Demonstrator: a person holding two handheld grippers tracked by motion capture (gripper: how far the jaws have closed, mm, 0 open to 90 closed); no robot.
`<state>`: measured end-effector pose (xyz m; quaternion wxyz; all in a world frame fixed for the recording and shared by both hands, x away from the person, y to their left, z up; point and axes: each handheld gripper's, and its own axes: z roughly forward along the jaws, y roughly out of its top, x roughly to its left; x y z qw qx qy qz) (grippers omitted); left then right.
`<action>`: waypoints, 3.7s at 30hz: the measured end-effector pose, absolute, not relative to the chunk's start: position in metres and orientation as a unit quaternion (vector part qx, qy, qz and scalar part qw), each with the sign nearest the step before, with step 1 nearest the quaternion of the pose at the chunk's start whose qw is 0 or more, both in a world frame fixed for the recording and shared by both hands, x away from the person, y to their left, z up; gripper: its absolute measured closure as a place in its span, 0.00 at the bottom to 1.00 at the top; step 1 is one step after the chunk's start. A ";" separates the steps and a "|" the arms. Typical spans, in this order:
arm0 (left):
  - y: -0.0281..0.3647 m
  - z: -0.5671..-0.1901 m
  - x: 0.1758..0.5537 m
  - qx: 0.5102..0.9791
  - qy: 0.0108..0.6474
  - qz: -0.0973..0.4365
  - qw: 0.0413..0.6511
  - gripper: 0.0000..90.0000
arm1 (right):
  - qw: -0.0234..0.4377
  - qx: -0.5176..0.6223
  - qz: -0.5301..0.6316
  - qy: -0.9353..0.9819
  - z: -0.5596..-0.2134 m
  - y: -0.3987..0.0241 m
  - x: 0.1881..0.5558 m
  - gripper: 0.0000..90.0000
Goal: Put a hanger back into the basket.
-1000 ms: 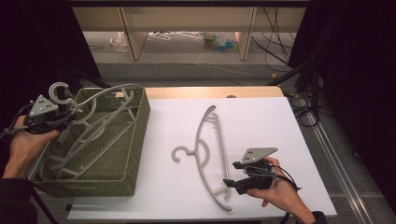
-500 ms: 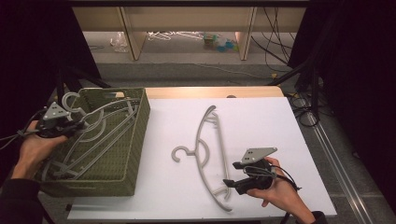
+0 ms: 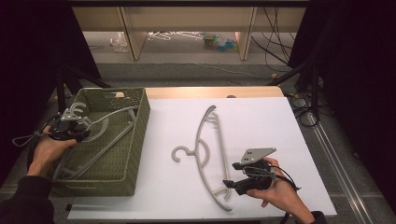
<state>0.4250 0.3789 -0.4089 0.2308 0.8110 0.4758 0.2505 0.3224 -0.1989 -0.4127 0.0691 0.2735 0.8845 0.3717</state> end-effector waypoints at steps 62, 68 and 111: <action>0.178 -0.432 0.285 0.743 0.333 0.216 0.540 0.19 | 0.084 0.305 0.352 0.881 -0.451 -0.148 0.349 0.20; 0.179 -0.433 0.285 0.743 0.334 0.211 0.540 0.19 | 0.065 0.297 0.300 0.904 -0.461 -0.118 0.362 0.24; 0.175 -0.436 0.289 0.766 0.309 0.216 0.520 0.25 | -0.014 0.198 0.198 0.960 -0.446 -0.142 0.385 0.92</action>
